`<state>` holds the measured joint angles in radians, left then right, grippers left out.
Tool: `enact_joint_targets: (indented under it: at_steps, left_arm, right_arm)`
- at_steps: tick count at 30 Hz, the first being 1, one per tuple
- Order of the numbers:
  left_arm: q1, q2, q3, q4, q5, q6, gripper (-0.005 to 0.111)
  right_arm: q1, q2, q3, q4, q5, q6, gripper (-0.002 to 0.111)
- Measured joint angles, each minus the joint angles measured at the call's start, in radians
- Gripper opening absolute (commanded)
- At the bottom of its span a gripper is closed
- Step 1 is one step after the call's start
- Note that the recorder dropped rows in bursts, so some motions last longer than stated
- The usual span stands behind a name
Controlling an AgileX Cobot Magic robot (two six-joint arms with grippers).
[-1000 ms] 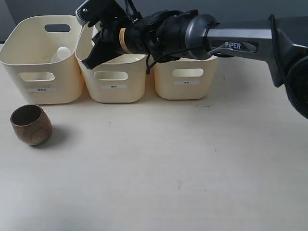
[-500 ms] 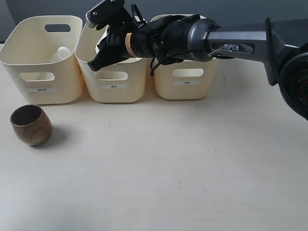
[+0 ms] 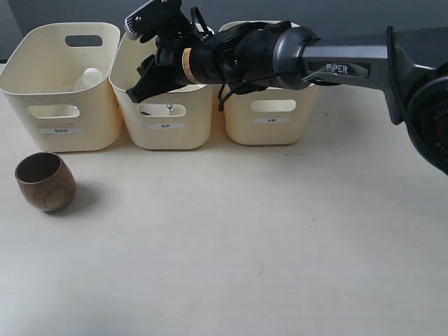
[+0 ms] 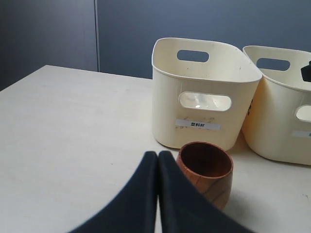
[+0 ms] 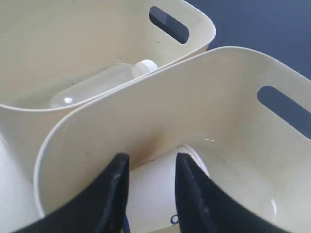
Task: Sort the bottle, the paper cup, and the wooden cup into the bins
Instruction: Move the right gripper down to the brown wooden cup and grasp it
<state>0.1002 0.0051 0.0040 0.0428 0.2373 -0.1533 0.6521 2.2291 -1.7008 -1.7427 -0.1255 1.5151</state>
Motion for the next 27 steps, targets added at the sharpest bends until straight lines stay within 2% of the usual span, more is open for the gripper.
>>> enact_joint_targets:
  at_steps: [9, 18, 24, 27]
  left_arm:
    - [0.000, 0.000, 0.000, 0.000, 0.000, 0.000, 0.000]
    - [0.000, 0.000, 0.000, 0.000, 0.000, 0.000, 0.000]
    - [0.000, 0.000, 0.000, 0.000, 0.000, 0.000, 0.000]
    - [0.000, 0.000, 0.000, 0.000, 0.000, 0.000, 0.000]
  right_arm:
    - [0.000, -0.057, 0.000, 0.000, -0.085, -0.003, 0.033]
    - [0.010, -0.177, 0.000, -0.001, -0.373, -0.003, 0.033]
    - [0.057, -0.192, -0.001, -0.001, -0.536, -0.079, 0.033]
    - [0.094, -0.192, -0.001, -0.001, -0.577, -0.159, 0.041]
